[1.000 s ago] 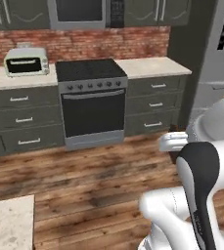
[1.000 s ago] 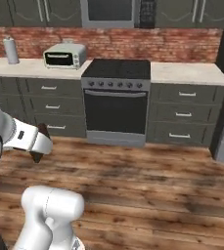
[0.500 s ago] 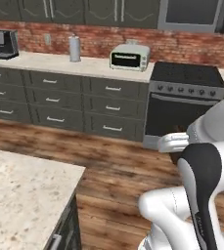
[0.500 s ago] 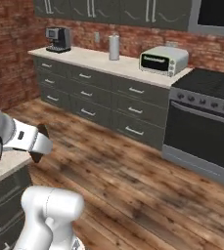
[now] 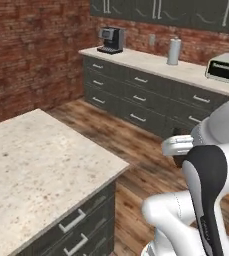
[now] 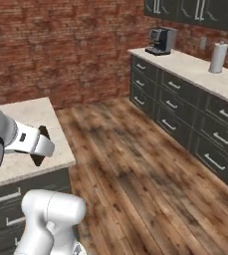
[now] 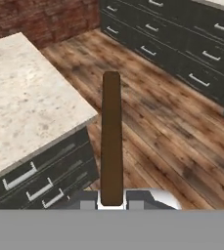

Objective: Start the toaster. Once the lever pops up, take the bread to the plate on the dining counter.

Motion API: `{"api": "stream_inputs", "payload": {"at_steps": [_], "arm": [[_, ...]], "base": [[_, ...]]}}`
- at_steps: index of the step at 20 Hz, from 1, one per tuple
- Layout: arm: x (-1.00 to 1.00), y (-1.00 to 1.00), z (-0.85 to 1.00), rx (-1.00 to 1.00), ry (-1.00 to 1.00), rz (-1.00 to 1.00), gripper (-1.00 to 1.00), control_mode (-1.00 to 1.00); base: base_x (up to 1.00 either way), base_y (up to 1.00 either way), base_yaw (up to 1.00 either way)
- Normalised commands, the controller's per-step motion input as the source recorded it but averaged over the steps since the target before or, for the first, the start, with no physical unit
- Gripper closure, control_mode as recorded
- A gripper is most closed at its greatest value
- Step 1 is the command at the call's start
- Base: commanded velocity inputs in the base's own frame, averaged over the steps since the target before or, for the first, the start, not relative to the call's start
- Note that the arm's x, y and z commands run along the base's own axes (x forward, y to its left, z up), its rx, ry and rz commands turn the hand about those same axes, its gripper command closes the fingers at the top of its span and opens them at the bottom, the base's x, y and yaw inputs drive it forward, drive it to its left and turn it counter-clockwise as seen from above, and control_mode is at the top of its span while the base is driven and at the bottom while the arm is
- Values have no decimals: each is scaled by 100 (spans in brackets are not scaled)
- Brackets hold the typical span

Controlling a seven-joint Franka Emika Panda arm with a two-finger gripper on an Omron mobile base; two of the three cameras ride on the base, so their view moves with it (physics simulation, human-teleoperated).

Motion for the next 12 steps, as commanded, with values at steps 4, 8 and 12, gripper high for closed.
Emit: {"api": "stream_inputs", "payload": {"at_steps": [4, 8, 12], "arm": [[0, 0, 0, 0, 0, 0, 100, 100], [0, 0, 0, 0, 0, 0, 100, 100], [0, 0, 0, 0, 0, 0, 100, 100]], "base": [[2, -40, 77], [14, -65, 67], [19, -97, 53]]}}
